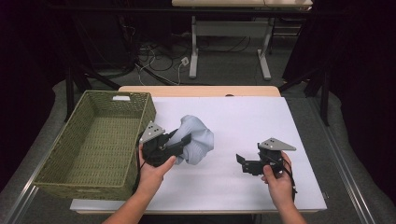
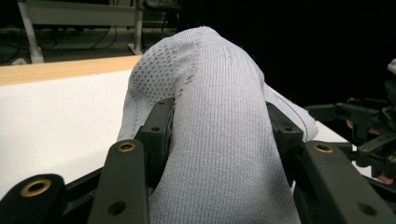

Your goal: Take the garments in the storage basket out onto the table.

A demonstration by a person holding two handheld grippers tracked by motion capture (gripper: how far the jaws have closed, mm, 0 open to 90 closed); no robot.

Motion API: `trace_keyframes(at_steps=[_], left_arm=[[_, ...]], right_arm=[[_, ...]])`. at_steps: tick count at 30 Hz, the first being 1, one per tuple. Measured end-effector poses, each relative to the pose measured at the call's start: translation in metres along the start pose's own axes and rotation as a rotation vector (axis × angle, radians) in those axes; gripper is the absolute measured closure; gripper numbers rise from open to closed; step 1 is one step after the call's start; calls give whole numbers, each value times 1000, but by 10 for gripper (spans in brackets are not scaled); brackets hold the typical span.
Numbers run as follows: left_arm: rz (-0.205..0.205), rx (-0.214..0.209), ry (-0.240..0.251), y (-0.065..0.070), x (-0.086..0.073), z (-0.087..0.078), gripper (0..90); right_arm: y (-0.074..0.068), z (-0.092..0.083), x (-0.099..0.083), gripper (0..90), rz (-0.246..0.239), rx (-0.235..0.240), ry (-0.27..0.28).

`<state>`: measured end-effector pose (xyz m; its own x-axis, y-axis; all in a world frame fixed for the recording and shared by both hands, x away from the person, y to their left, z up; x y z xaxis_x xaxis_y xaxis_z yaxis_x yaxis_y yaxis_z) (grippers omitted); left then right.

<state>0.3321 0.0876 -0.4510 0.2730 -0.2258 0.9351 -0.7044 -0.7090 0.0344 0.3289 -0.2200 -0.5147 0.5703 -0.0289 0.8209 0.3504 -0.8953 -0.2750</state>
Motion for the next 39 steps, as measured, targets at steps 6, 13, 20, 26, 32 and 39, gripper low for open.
trace_keyframes(at_steps=[6,13,20,26,32,39], left_arm=[[2,-12,-33,3,-6,6,534],[13,-24,-66,5,-15,15,533],[17,-43,-102,9,-26,27,533],[29,-65,-157,14,-40,41,533],[53,-85,-197,20,-52,52,533],[57,-82,-213,18,-64,61,529]], right_arm=[[0,0,0,57,-2,0,-1],[0,0,0,58,1,-2,0],[0,-1,1,58,3,0,-8],[1,0,1,60,2,-1,-4],[1,0,1,62,0,0,2],[0,0,1,69,-3,1,0]])
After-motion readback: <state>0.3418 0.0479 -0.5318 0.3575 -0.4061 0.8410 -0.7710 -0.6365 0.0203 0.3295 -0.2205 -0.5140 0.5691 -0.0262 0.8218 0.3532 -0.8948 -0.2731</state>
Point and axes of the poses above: each handheld gripper's, and its own axes: z roughly forward along the jaws, x roughly out of its top, y roughly to its right, the point moved 3 cm from there along z, roughly forward along the jaws, and after that the axes turned 13 degrees about z, right-handed, at the moved point
